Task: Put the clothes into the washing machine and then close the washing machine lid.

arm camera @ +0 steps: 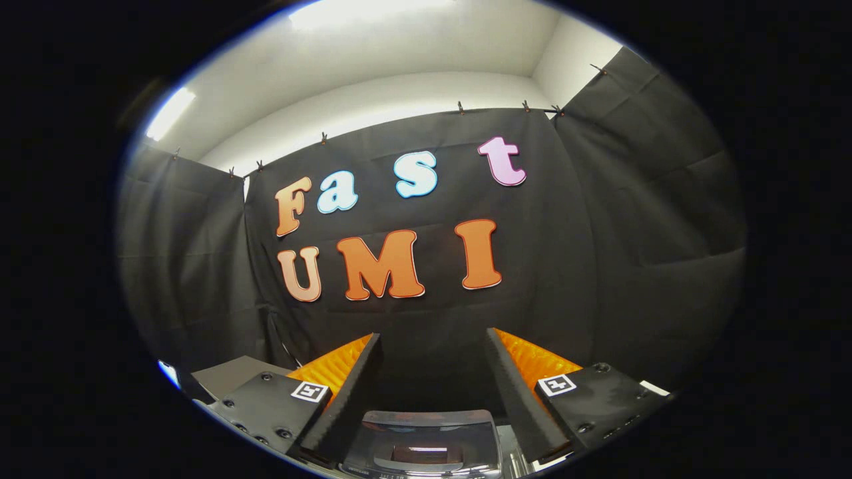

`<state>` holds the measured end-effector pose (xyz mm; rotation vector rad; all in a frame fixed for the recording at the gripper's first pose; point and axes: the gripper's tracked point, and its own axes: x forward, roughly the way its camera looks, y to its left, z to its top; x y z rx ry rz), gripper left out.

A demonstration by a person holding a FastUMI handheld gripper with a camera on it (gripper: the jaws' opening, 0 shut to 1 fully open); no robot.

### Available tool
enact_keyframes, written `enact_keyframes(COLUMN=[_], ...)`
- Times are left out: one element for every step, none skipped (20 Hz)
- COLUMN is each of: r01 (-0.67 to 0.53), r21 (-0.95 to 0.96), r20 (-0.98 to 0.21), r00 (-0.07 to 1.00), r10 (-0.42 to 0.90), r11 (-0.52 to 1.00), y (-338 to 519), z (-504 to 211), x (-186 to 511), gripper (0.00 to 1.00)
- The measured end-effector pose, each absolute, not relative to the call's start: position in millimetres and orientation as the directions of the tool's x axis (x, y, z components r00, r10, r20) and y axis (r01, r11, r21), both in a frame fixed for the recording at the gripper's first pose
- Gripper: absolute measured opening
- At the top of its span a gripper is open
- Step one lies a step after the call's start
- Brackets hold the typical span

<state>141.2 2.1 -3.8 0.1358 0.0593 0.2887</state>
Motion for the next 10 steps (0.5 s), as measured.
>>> enact_keyframes(r01=[-0.28, -0.279, -0.279, -0.28, -0.28, -0.281, -0.28, -0.28, -0.28, -0.28], r21=[0.14, 0.138, 0.137, 0.138, 0.14, 0.141, 0.142, 0.142, 0.142, 0.141], r20=[-0.039, -0.04, -0.042, -0.042, -0.044, -0.044, -0.045, -0.045, -0.044, -0.044], r00=[0.957, 0.957, 0.957, 0.957, 0.956, 0.956, 0.956, 0.956, 0.956, 0.956], r10=[0.288, 0.286, 0.287, 0.288, 0.289, 0.289, 0.289, 0.289, 0.289, 0.289], r11=[0.95, 0.95, 0.951, 0.95, 0.95, 0.949, 0.95, 0.949, 0.949, 0.949], y=[2.5, 2.6, 2.0, 2.8, 3.4, 3.3, 3.1, 3.4, 3.6, 4.0], z=[-3.2, -3.8, -4.7, -5.1, -5.9, -6.2, -6.6, -5.9, -5.6, -6.1], x=[142.1, 142.5, 141.5, 141.7, 141.7, 141.7, 142.2, 143.7, 143.1, 142.6], gripper=[0.99, 0.99, 0.99, 0.99, 0.99, 0.98, 0.99, 0.99, 0.99, 0.98])
